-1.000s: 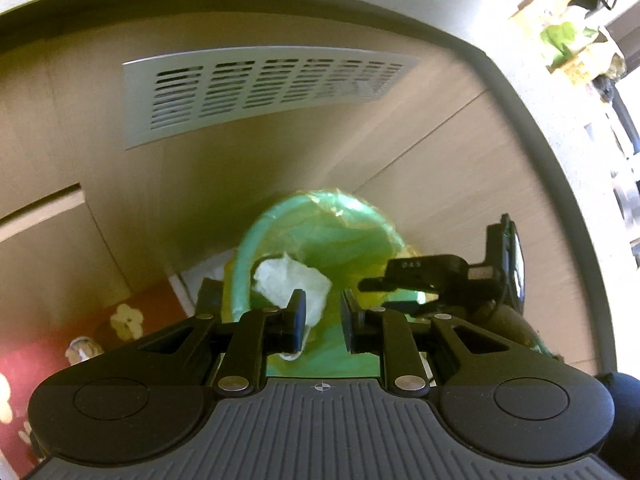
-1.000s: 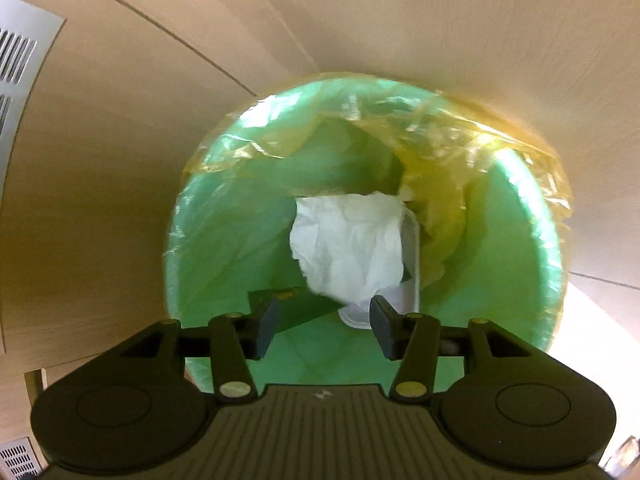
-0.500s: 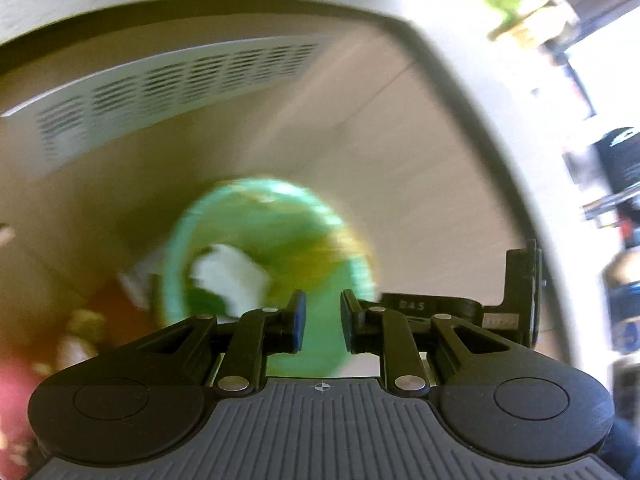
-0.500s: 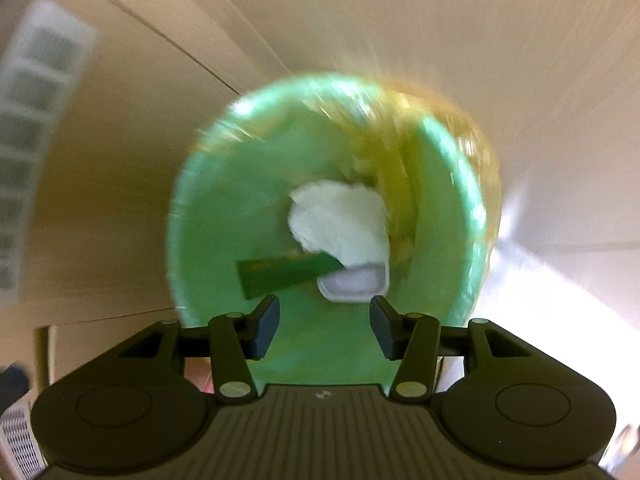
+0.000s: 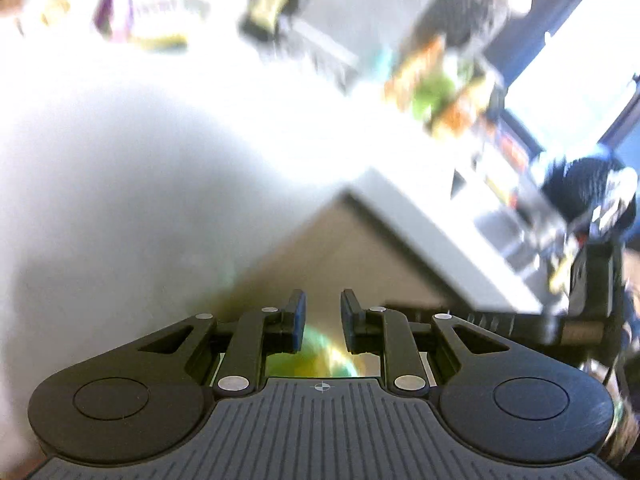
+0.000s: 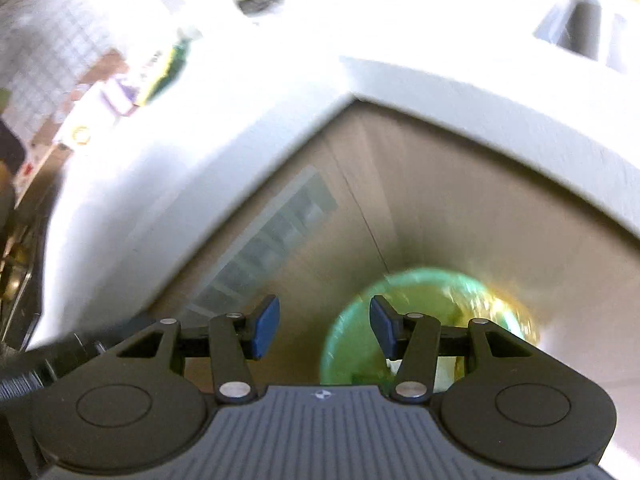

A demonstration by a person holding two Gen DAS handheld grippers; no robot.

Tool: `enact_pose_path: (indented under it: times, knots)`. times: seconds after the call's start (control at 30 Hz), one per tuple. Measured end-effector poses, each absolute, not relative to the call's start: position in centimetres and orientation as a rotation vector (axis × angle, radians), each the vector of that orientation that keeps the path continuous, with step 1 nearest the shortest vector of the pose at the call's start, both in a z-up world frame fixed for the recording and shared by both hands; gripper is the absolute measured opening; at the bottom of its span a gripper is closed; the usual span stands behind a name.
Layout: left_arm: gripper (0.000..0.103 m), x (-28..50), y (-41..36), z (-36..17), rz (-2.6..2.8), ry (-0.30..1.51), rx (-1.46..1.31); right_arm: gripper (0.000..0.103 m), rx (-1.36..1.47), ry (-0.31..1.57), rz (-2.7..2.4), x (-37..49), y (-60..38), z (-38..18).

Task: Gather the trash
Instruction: 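Raise both open tools from the bin back over the counter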

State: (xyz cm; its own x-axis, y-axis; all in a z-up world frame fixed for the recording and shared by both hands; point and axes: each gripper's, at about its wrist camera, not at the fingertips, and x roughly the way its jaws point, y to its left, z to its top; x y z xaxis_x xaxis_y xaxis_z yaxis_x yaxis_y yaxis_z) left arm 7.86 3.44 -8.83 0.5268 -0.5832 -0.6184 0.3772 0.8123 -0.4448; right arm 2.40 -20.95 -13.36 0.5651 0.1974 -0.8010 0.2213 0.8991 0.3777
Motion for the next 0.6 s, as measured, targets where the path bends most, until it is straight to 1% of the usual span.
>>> enact_pose_path:
  times: [0.07, 0.17, 0.37, 0.4, 0.53, 0.6]
  knots:
    - [0.022, 8.2, 4.7, -6.6, -0.535, 0.778, -0.252, 0.05, 0.444, 0.955, -0.017, 3.3, -20.0, -11.6]
    - [0.022, 8.8, 6.0, -4.4, -0.405, 0.744, -0.174, 0.05, 0.429, 0.905, 0.008, 5.1, -18.3, -8.5]
    - [0.022, 11.1, 9.5, -2.4, -0.312, 0.737, -0.183, 0.05, 0.364, 0.785, 0.083, 9.3, -13.2, -2.3]
    - [0.022, 11.4, 10.0, -2.2, -0.306, 0.734, -0.18, 0.051, 0.351, 0.766, 0.089, 9.9, -12.3, -1.2]
    - [0.021, 11.9, 11.3, -1.7, -0.308, 0.734, -0.142, 0.062, 0.286, 0.696, 0.065, 13.2, -9.1, 1.2]
    - [0.021, 12.4, 11.6, -1.6, -0.312, 0.743, -0.118, 0.062, 0.26, 0.686, 0.042, 14.4, -8.0, 1.2]
